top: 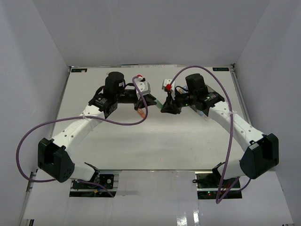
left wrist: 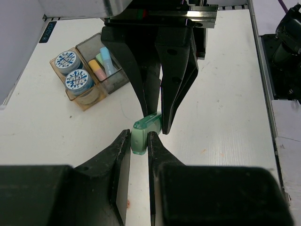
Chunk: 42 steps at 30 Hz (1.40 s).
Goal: Sort the stationery into containers
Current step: Close the pen cap on the pen, then place the pen in the storage box.
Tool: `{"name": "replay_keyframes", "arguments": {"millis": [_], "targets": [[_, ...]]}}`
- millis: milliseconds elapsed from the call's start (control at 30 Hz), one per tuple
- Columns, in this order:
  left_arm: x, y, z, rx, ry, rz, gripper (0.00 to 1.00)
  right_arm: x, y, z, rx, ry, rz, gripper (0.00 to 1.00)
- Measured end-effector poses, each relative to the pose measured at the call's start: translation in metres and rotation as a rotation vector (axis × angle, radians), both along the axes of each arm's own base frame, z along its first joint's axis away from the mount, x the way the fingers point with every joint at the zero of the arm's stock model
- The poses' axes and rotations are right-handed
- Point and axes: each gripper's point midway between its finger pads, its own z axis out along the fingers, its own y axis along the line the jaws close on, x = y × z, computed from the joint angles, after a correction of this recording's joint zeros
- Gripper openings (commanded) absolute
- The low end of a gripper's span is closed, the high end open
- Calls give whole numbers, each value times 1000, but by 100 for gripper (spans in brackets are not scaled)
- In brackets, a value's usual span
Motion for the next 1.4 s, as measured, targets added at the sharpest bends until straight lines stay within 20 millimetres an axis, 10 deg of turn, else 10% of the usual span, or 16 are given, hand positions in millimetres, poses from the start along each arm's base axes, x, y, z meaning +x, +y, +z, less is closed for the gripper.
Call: {"name": "replay_keyframes", "arguments": {"millis": [800, 1400], "targets": [[-1, -4, -7, -18, -6, -33, 2, 0, -2, 0, -8, 37, -27, 8], [13, -1, 23, -19, -30, 184, 52, 0, -11, -17, 48, -64, -66, 8]]}}
